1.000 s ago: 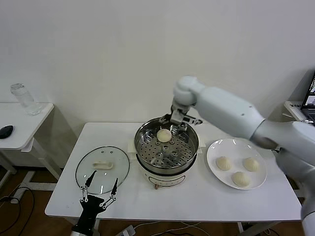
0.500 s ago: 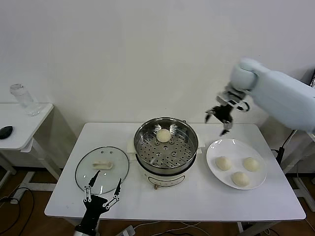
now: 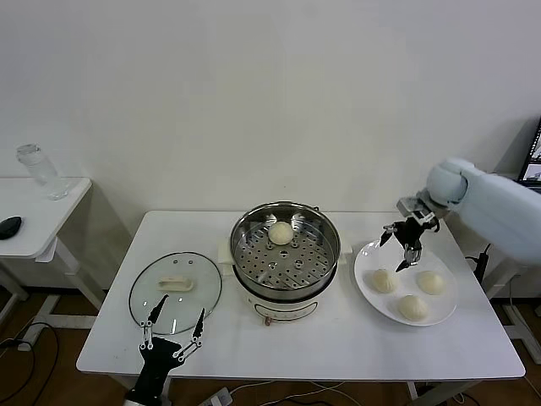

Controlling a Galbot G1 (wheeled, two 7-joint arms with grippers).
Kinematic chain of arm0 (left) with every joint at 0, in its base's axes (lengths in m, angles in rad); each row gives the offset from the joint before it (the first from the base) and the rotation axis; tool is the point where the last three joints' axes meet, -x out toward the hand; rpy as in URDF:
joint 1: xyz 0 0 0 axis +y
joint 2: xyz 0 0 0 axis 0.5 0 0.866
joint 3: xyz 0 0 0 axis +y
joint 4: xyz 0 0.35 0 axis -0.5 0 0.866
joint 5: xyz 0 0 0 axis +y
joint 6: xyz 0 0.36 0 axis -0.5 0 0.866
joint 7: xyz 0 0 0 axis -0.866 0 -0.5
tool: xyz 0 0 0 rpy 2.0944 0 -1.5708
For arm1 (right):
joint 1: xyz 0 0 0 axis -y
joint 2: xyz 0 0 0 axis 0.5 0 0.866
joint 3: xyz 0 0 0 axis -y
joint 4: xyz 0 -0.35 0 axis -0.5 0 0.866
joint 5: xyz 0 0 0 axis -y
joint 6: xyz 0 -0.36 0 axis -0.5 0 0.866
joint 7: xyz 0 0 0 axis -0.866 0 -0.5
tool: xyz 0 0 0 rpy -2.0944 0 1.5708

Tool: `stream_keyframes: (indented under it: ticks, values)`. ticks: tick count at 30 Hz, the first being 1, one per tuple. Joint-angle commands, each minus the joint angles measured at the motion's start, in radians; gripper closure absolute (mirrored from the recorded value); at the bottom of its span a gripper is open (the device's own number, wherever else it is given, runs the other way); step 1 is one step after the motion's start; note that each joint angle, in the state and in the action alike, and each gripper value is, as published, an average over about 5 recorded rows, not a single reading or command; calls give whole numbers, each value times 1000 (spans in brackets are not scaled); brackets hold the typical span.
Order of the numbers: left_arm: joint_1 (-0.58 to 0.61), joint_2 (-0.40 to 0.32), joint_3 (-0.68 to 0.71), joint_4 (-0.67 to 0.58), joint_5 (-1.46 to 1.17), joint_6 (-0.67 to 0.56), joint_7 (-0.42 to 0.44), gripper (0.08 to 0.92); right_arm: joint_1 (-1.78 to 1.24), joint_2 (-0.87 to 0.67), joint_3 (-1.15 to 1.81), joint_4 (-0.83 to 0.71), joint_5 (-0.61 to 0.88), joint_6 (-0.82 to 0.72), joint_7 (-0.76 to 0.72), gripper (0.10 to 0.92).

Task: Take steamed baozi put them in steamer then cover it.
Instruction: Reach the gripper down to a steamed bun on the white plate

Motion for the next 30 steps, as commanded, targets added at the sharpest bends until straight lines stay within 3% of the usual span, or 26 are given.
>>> stream_keyframes:
  ticks: [1, 20, 30]
  values:
    - [0, -2, 7, 3, 2, 1, 1, 177, -118, -5, 48, -41, -41, -23, 62, 203]
    - [-1, -2, 7, 11, 2, -4, 0, 177, -154, 32, 66, -89, -23, -20, 144, 208]
    - [1, -4, 5, 7, 1, -4, -1, 177, -160, 27, 66, -80, -19, -23, 146, 329]
